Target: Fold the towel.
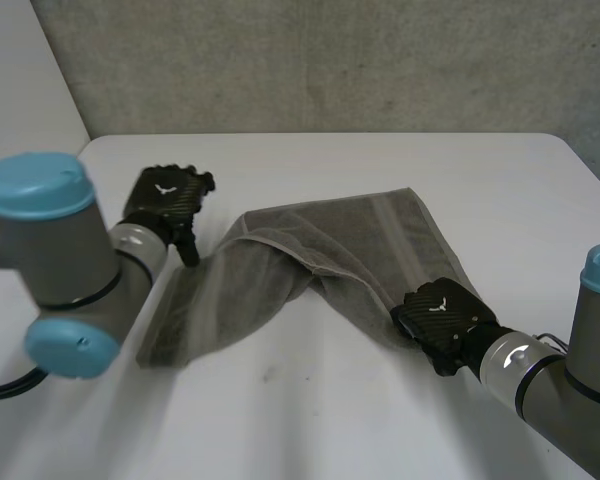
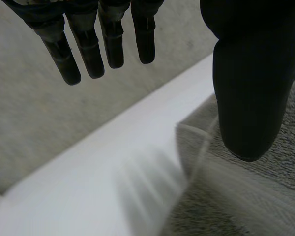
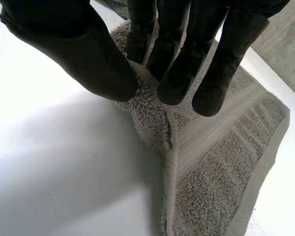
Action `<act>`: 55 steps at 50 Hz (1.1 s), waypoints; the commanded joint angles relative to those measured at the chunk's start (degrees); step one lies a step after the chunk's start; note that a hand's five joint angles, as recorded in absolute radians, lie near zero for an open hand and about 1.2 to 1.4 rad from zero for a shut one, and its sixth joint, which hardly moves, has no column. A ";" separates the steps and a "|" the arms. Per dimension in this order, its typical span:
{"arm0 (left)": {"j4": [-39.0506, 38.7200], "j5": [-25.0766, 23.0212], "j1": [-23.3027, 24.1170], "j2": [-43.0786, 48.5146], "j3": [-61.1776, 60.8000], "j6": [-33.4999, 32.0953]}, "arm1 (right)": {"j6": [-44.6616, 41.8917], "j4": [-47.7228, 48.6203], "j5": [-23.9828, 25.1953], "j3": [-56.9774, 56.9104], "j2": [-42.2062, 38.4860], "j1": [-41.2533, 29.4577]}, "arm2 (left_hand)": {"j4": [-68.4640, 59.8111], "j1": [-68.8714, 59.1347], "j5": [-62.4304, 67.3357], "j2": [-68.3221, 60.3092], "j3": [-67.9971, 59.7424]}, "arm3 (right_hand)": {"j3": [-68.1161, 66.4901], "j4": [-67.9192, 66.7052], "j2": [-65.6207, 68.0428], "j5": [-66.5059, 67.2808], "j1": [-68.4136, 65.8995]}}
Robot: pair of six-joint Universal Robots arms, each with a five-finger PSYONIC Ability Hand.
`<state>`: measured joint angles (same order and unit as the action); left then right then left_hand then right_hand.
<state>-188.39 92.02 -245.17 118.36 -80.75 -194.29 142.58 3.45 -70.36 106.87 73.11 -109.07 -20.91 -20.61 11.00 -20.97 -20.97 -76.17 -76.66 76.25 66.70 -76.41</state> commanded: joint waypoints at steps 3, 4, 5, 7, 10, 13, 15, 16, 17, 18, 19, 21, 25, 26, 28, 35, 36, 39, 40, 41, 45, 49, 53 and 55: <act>12.23 -7.36 -0.04 14.77 17.53 8.47 | -0.11 0.07 0.05 0.09 -0.07 0.34 | -6.80 -7.09 6.70 -6.74 -6.74 | -3.83 -3.34 3.75 3.30 -3.59; 14.52 -8.60 -0.04 16.54 19.73 9.36 | -0.11 0.07 -0.04 0.09 -0.07 0.34 | -6.64 -6.93 6.54 -6.58 -6.58 | -3.83 -3.34 3.75 3.30 -3.59; 14.54 -8.61 -0.04 16.55 19.76 9.37 | -0.11 0.07 -0.04 0.09 -0.07 0.34 | -6.63 -6.93 6.54 -6.57 -6.57 | -3.83 -3.34 3.75 3.30 -3.59; 16.56 -9.66 -0.04 17.96 21.78 9.81 | -0.11 0.15 -0.04 0.27 -0.07 0.34 | -6.63 -6.93 6.54 -6.57 -6.57 | -3.83 -3.34 3.75 3.30 -3.59; 18.85 -10.72 -0.04 20.16 24.41 9.98 | -0.20 0.15 -0.04 0.27 -0.07 0.34 | -6.80 -7.10 6.71 -6.74 -6.74 | -3.83 -3.34 3.75 3.30 -3.59; 18.93 -10.45 -0.04 21.04 25.82 9.98 | -0.37 0.15 -0.04 0.36 -0.07 0.34 | -15.21 -15.51 15.12 -15.15 -15.15 | -3.83 -3.34 3.75 3.30 -3.59; 19.11 -10.19 -0.13 21.04 25.91 10.07 | -0.37 0.24 -0.13 0.27 -0.16 0.34 | -47.67 -47.97 47.58 -47.61 -47.61 | -3.83 -3.34 3.75 3.30 -3.59; 19.11 -10.19 -0.13 21.04 25.91 10.07 | -0.37 0.24 -0.13 0.27 -0.16 0.34 | -47.84 -48.14 47.75 -47.78 -47.78 | -3.83 -3.34 3.75 3.30 -3.59; 19.28 -10.10 -0.30 20.43 25.65 10.07 | -0.37 0.24 -0.13 0.27 -0.16 0.43 | -58.98 -59.28 58.89 -58.92 -58.92 | -3.83 -3.34 3.75 3.30 -3.59; 19.29 -10.10 -0.31 20.42 25.65 10.07 | -0.37 0.15 -0.21 0.27 -0.16 0.78 | -59.09 -59.39 59.00 -59.03 -59.03 | -3.83 -3.34 3.75 3.30 -3.59; 19.55 -10.01 -0.57 19.73 25.21 10.07 | -0.37 0.15 -0.22 0.27 -0.16 0.78 | -59.09 -59.39 59.00 -59.03 -59.03 | -3.83 -3.34 3.75 3.30 -3.59; 20.43 -9.75 -0.92 17.87 24.50 10.16 | -0.37 0.15 -0.22 0.18 0.02 1.22 | -59.09 -59.39 59.00 -59.03 -59.03 | -3.83 -3.34 3.75 3.30 -3.59; 23.15 -7.04 -1.88 11.13 19.16 10.07 | -0.37 0.07 -0.13 -0.69 0.80 3.06 | -59.09 -59.39 59.00 -59.03 -59.03 | -3.83 -3.34 3.75 3.30 -3.59; 23.41 -6.24 -2.24 7.89 16.71 10.07 | -0.37 -0.11 -0.13 -0.87 1.15 3.68 | -59.09 -59.39 59.00 -59.03 -59.03 | -3.83 -3.34 3.75 3.30 -3.59; 23.33 -5.80 -2.33 4.72 13.72 10.07 | -0.37 -0.28 -0.30 -1.22 1.85 4.12 | -59.09 -59.39 59.00 -59.03 -59.03 | -3.83 -3.34 3.75 3.30 -3.59; 21.75 -5.18 -2.68 -8.23 1.56 9.81 | 0.59 -2.92 -0.30 -4.12 13.02 4.21 | -59.09 -59.39 59.00 -59.03 -59.03 | -3.83 -3.34 3.75 3.30 -3.59; 21.31 -5.27 -2.68 -11.36 -0.96 9.72 | 0.68 -4.40 -0.22 -5.78 15.81 4.39 | -59.09 -59.39 59.00 -59.03 -59.03 | -3.83 -3.34 3.75 3.30 -3.59; 20.96 -5.18 -2.68 -17.60 -4.40 9.63 | 1.90 -9.05 -0.22 -10.87 20.82 5.18 | -59.09 -59.39 59.00 -59.03 -59.03 | -3.83 -3.34 3.75 3.30 -3.59; 20.96 -5.18 -2.68 -17.63 -4.41 9.63 | 1.91 -9.07 -0.22 -10.89 20.84 5.18 | -59.09 -59.39 59.00 -59.03 -59.03 | -3.83 -3.34 3.75 3.30 -3.59; 20.96 -5.18 -2.68 -20.77 -5.54 9.46 | 3.39 -11.86 -0.13 -14.20 22.67 5.44 | -59.09 -59.39 59.00 -59.03 -59.03 | -3.83 -3.34 3.75 3.30 -3.59; 21.39 -5.09 -2.85 -29.12 -6.35 9.45 | 6.65 -22.13 0.13 -26.14 24.54 5.79 | -59.09 -59.39 59.00 -59.03 -59.03 | -3.83 -3.34 3.75 3.30 -3.59; 21.48 -5.44 -2.85 -33.17 -5.82 9.28 | 6.57 -29.17 0.66 -33.36 24.45 5.97 | -59.09 -59.39 59.00 -59.03 -59.03 | -3.83 -3.34 3.75 3.30 -3.59; 21.22 -5.53 -2.77 -34.78 -5.99 8.14 | 5.96 -35.60 0.75 -41.20 22.62 5.79 | -59.09 -59.39 59.00 -59.03 -59.03 | -3.83 -3.34 3.75 3.30 -3.59; 21.22 -5.53 -2.68 -34.16 -6.17 7.61 | 5.26 -36.75 0.75 -42.52 19.82 5.79 | -59.09 -59.39 59.00 -59.03 -59.03 | -3.83 -3.34 3.75 3.30 -3.59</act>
<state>-167.10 86.66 -247.96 85.06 -87.11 -185.29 149.13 -26.42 -69.79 72.38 97.61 -103.18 -69.77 -67.67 57.94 -69.70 -69.69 -76.17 -76.66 76.26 66.70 -76.42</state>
